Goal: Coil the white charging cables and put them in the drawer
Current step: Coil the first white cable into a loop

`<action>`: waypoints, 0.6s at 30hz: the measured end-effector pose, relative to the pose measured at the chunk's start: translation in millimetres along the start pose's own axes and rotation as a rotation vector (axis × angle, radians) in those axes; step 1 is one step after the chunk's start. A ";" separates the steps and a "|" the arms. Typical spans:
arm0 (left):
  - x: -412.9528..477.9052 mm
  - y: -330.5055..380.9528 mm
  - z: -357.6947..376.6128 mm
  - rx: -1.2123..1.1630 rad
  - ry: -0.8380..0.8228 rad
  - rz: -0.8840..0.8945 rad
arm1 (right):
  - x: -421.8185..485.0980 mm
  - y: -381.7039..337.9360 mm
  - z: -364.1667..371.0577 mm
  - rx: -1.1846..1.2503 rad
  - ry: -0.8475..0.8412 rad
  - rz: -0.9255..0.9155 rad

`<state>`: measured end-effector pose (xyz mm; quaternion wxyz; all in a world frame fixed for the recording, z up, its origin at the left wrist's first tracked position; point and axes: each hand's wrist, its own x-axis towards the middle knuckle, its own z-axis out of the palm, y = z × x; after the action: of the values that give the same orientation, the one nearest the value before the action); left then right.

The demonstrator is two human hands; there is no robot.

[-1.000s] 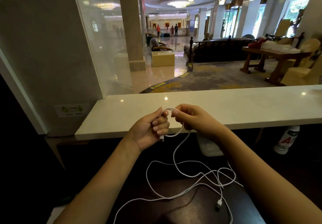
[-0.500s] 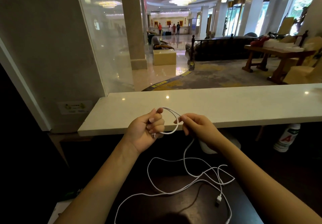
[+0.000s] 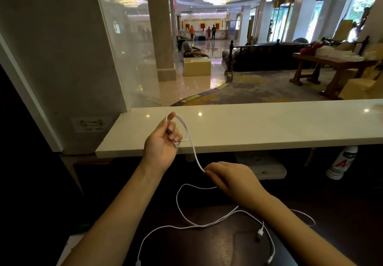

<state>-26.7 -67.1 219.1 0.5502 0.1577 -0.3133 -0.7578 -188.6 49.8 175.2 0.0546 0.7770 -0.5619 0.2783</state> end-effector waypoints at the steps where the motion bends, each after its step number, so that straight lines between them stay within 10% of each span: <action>1: 0.4 -1.1 -1.0 0.023 0.004 0.011 | 2.6 -4.7 -4.0 -0.029 0.021 -0.073; 10: -11.6 -8.4 2.2 0.249 -0.093 0.025 | 32.2 -33.3 -33.2 0.000 -0.060 -0.325; 18: -25.0 -10.4 5.8 0.398 -0.223 -0.074 | 76.9 -21.4 -55.6 0.155 0.138 -0.085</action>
<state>-29.1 -40.0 214.0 0.4420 0.1896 -0.5093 -0.7137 -173.5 14.9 264.7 0.0444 0.7810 -0.5002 0.3712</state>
